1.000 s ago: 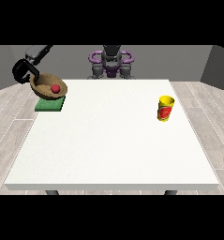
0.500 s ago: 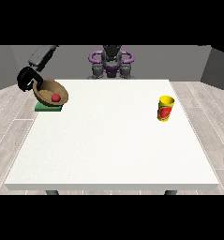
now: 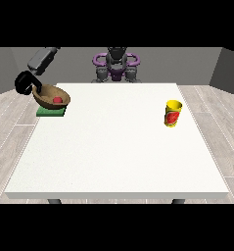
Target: Pick the cup and pour the ball into the bowl, then pick the bowl and place it on the pad
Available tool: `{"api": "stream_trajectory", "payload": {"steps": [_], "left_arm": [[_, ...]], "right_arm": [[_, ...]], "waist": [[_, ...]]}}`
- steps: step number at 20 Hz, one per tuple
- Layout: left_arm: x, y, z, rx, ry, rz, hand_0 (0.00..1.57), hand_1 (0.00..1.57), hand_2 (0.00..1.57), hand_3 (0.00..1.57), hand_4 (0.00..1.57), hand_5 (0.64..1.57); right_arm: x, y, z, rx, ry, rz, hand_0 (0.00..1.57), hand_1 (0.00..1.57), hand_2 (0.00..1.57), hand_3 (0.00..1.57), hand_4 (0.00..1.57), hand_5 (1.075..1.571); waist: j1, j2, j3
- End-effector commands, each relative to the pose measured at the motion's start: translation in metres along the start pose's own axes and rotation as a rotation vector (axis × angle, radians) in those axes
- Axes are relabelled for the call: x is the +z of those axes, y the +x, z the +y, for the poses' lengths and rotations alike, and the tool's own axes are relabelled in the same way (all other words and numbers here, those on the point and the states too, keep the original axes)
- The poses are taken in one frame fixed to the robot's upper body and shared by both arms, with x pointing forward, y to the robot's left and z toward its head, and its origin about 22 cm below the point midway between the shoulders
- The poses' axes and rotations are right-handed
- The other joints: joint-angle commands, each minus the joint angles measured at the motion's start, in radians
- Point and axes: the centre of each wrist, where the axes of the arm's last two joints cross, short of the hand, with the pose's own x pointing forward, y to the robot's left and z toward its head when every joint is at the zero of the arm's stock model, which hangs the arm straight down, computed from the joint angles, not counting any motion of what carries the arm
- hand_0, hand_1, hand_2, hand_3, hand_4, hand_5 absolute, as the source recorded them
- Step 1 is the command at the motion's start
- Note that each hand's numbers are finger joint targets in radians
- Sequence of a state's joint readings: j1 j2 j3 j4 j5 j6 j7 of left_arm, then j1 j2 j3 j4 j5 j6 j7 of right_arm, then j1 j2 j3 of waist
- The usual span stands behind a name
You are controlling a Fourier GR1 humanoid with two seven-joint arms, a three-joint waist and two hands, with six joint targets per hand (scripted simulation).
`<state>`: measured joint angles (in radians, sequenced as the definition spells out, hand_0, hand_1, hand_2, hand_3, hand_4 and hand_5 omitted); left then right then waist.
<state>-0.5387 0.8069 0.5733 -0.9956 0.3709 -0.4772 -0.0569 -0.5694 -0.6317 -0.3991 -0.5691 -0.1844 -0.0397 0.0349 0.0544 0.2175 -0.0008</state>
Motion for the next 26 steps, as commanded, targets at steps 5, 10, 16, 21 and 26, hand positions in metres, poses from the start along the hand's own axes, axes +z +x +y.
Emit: {"api": "stream_trajectory", "payload": {"steps": [5,10,16,21,26], "left_arm": [[0.002,0.006,0.011,-0.014,0.026,0.014,0.00,0.00,0.00,0.00,1.19,1.562],[-0.001,0.004,0.016,-0.012,0.041,-0.054,0.00,0.00,0.00,0.00,1.19,1.564],[0.002,0.007,0.011,-0.034,0.032,-0.071,0.00,0.00,0.00,0.00,1.19,1.567],[-0.002,0.021,0.017,-0.018,0.000,-0.061,0.00,0.00,0.00,0.00,1.21,1.569],[0.003,-0.016,-0.025,0.016,-0.051,0.019,0.00,0.00,0.00,0.00,1.19,1.569]], "right_arm": [[-0.001,0.002,0.004,-0.006,-0.064,-0.020,1.49,1.49,1.40,0.80,0.00,1.544],[-0.005,0.026,0.047,-0.107,-0.038,-0.070,1.45,1.45,1.38,0.75,0.00,1.540],[-0.005,0.010,0.018,-0.027,-0.071,-0.096,0.93,0.93,1.10,1.04,0.16,1.509],[-0.007,0.021,0.029,0.066,-0.001,-0.068,0.00,0.00,0.00,0.00,0.00,1.410],[-0.009,0.033,-0.011,0.123,-0.013,0.015,0.00,0.00,0.00,0.00,0.00,1.400]], "waist": [[-0.010,-0.018,0.0009],[0.000,0.068,0.0004],[0.027,0.073,0.0015],[0.059,0.059,0.0013],[0.061,-0.054,0.0011]]}}
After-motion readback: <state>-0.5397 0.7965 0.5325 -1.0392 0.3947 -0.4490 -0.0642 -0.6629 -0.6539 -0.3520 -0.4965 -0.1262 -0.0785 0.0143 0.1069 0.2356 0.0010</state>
